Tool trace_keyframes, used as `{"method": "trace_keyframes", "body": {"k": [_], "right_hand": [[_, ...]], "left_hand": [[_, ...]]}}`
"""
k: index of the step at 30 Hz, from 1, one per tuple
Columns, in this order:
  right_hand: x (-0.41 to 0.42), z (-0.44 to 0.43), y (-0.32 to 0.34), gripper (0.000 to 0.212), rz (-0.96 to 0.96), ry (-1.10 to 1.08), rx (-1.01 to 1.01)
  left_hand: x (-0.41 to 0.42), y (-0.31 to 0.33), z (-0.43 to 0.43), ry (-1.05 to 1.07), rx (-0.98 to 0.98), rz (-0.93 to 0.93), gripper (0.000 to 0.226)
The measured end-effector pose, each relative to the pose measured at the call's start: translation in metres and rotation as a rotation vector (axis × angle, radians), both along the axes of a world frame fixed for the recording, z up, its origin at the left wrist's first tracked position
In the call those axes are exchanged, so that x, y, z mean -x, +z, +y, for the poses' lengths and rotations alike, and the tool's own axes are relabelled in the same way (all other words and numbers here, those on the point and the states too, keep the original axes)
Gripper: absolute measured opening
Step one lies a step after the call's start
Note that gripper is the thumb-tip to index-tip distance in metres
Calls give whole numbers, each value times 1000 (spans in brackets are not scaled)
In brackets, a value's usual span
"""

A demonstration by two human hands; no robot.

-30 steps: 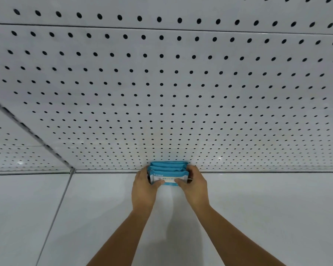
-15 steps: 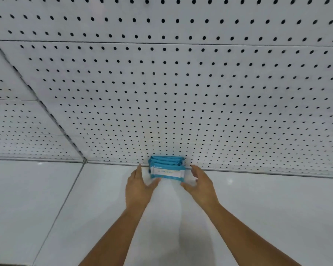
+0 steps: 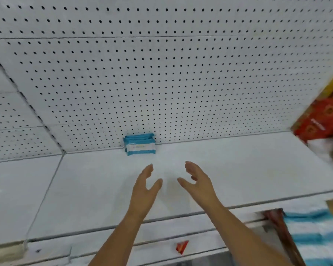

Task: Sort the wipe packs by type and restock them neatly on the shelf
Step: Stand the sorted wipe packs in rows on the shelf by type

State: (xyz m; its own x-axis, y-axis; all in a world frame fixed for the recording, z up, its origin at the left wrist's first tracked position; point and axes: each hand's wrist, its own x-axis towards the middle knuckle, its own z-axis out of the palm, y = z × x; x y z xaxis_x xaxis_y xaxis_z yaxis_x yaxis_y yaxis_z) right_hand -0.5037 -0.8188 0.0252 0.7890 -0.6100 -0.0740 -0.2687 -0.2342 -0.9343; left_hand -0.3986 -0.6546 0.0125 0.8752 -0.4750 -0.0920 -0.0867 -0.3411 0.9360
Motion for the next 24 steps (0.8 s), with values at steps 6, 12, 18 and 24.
{"method": "trace_keyframes", "body": {"k": [6,12,18,24], "right_hand": [[140,31,-8,61,37,-142,17],[271,33,-6,54,26,-348,-34],[406,5,-4,44,30,-476,-31],[530,-33,-21,42,65,-519,-89]], "left_hand": [[127,-6,10,-187,47,70,56],[224,-6,-15,-396,10,82,55],[342,-12,-61,-514,-3,98,53],[470,-20,-101,-584,-66,76,55]]}}
